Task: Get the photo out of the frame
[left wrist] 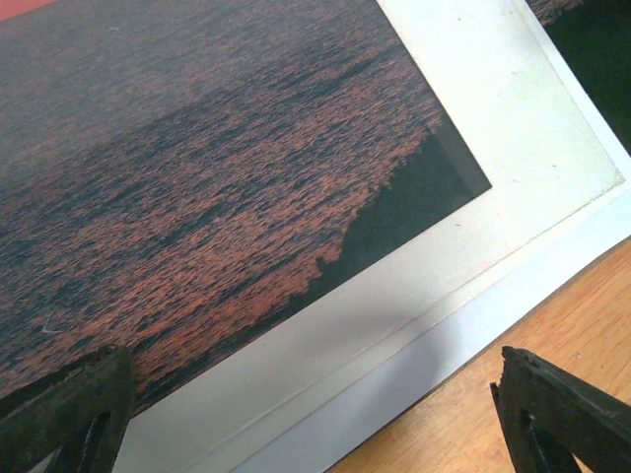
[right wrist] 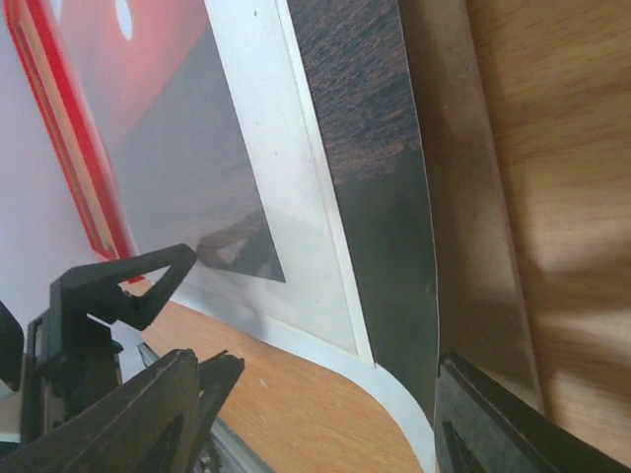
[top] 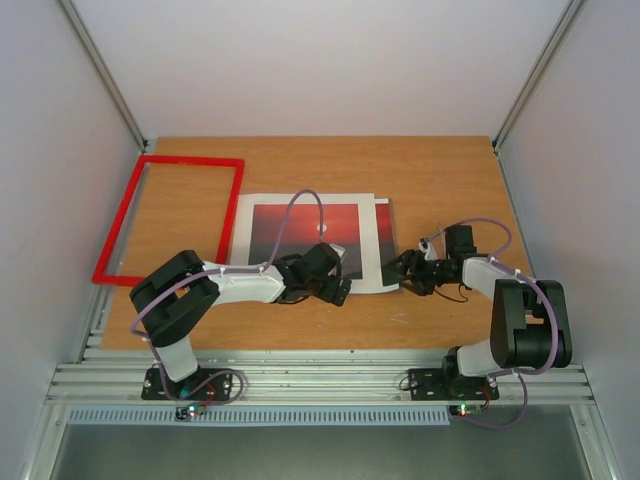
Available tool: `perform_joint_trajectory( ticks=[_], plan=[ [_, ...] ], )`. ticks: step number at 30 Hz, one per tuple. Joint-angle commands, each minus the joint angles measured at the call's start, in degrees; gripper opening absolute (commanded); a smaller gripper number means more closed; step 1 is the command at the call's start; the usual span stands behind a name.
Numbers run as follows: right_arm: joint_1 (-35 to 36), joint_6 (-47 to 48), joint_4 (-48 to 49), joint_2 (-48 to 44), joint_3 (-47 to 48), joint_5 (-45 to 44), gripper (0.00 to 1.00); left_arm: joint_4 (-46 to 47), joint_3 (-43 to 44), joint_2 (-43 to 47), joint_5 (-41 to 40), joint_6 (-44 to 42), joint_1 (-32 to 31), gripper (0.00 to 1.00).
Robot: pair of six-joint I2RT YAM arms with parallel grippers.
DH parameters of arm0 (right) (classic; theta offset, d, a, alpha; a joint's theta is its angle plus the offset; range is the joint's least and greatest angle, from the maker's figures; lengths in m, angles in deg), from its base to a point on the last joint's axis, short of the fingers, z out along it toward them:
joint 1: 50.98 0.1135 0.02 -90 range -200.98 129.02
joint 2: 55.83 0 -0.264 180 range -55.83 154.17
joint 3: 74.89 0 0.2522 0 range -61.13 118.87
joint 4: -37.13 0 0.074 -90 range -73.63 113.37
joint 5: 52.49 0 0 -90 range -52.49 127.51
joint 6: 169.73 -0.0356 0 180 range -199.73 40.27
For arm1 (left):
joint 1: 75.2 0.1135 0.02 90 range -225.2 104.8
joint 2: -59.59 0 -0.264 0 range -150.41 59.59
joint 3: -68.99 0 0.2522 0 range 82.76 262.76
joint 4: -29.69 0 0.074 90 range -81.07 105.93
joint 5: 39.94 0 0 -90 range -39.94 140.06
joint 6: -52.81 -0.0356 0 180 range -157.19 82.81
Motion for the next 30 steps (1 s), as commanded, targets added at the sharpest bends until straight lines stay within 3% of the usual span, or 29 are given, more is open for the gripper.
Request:
perform_joint_trajectory(
  ticks=[1, 30],
  plan=[
    [-0.64, -2.04, 3.90, 1.59, -0.95, 2.74, 0.63, 0.73, -1.30, 1.34, 1.31, 1.35, 0.10, 0.99],
    [-1.37, -9.62, 23.56, 15.23, -0.08, 2.74, 0.37, 2.10, -2.22, 2.29, 2.73, 1.43, 0.18, 0.99]
  ],
)
